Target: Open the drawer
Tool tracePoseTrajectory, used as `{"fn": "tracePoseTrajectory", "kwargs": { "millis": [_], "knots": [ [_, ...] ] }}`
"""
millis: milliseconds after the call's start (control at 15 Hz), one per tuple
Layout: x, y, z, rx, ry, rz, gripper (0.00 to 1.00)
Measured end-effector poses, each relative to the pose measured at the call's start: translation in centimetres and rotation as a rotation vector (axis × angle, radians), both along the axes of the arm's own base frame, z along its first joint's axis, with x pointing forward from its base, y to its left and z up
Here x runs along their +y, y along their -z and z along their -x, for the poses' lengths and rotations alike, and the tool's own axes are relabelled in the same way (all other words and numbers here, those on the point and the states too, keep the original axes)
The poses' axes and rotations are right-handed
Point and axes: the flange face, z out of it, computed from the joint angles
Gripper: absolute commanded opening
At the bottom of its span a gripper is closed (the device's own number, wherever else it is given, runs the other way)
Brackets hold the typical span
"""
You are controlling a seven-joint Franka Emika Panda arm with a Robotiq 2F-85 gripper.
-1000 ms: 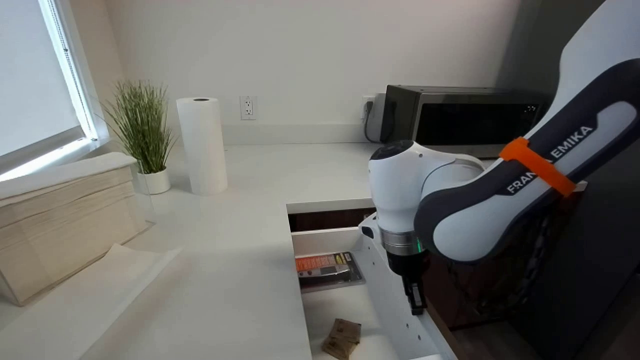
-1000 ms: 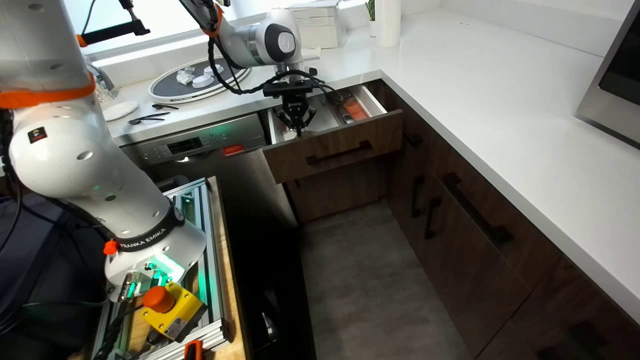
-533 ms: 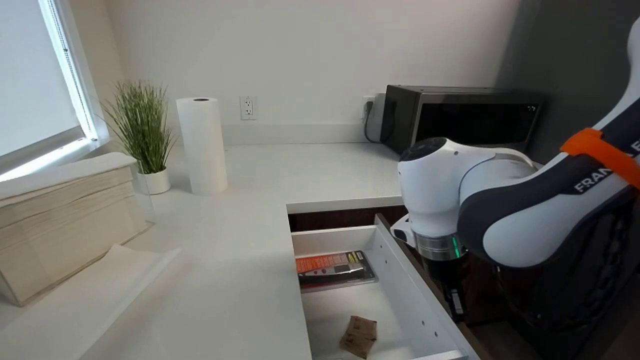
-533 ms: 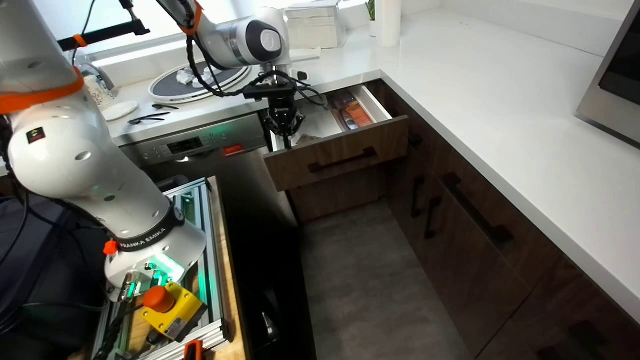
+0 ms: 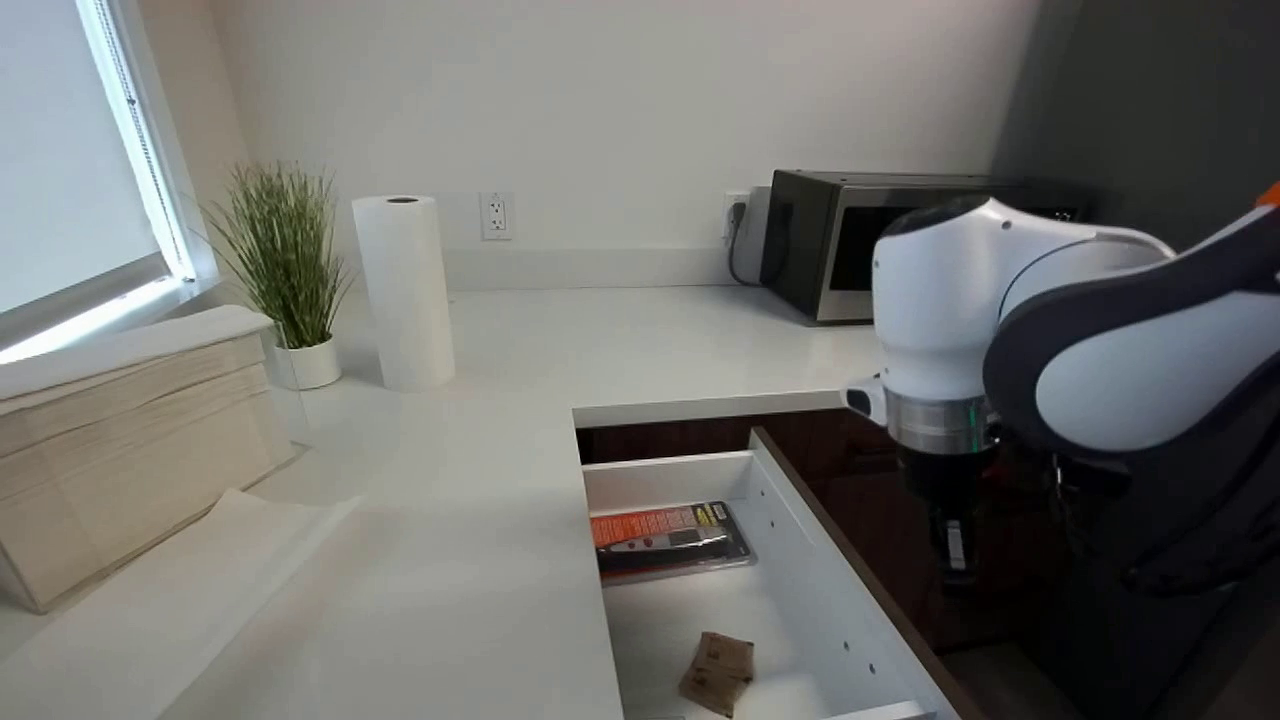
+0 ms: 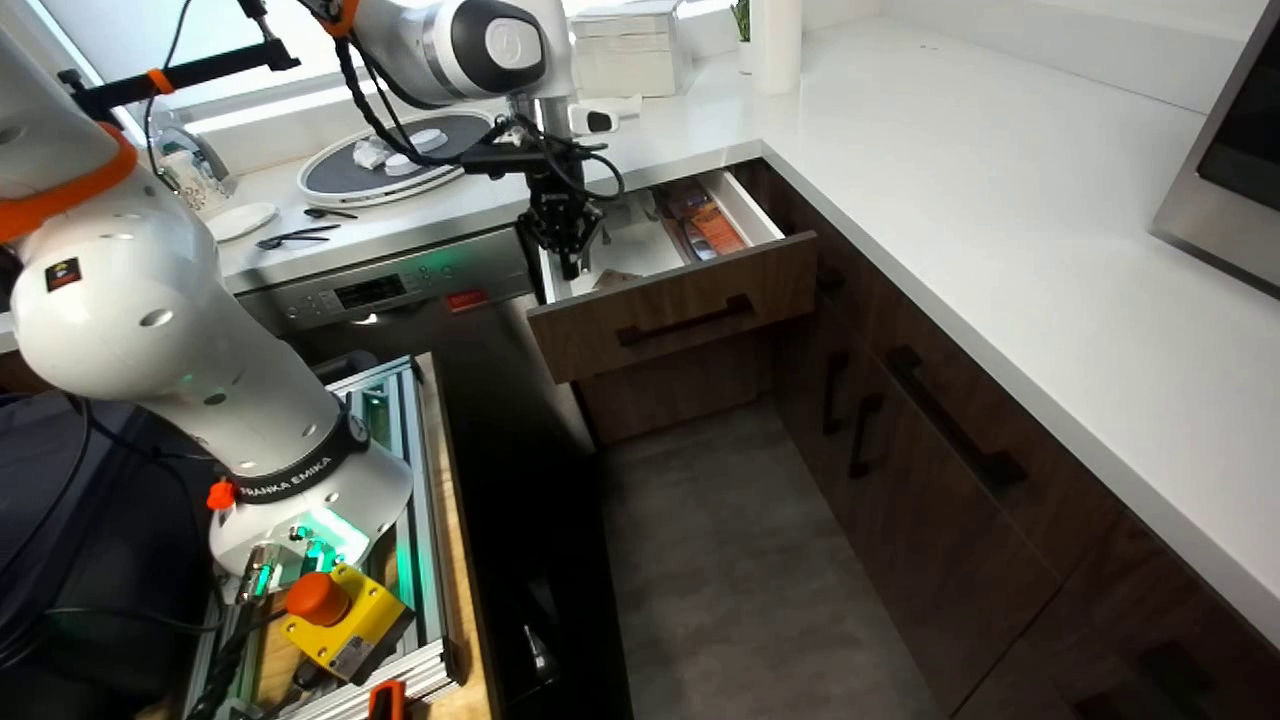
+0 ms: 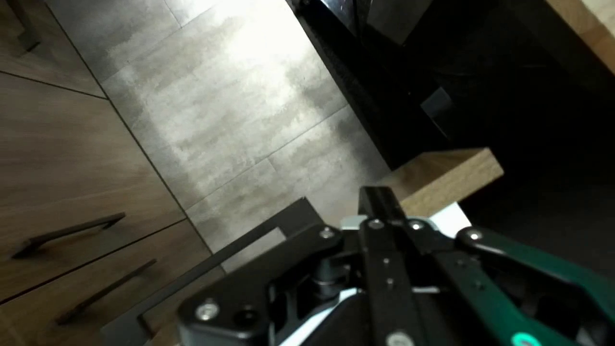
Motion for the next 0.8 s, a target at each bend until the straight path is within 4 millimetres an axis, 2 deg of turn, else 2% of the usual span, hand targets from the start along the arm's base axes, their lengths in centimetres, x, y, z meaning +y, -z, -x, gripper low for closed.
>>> {"fn": "tracePoseTrajectory", "kwargs": {
  "millis": [67, 133, 267, 467, 600, 800],
  "knots": [
    [0.2, -2.0, -0.6, -0.041, 0.034, -0.023, 0.25],
    [0.4, -4.3, -1.2, -0.085, 0.068, -0.04, 0.26],
    [0.7, -8.9, -2.0, -0.169, 0.145, -0.073, 0.4],
    [0.4, -14.9, -2.8, -0.266, 0.273, -0.127, 0.62],
    [-0.1, -17.9, -3.0, -0.312, 0.366, -0.159, 0.77],
    [-1.1, -20.7, -2.7, -0.331, 0.486, -0.182, 0.99]
  ]
}}
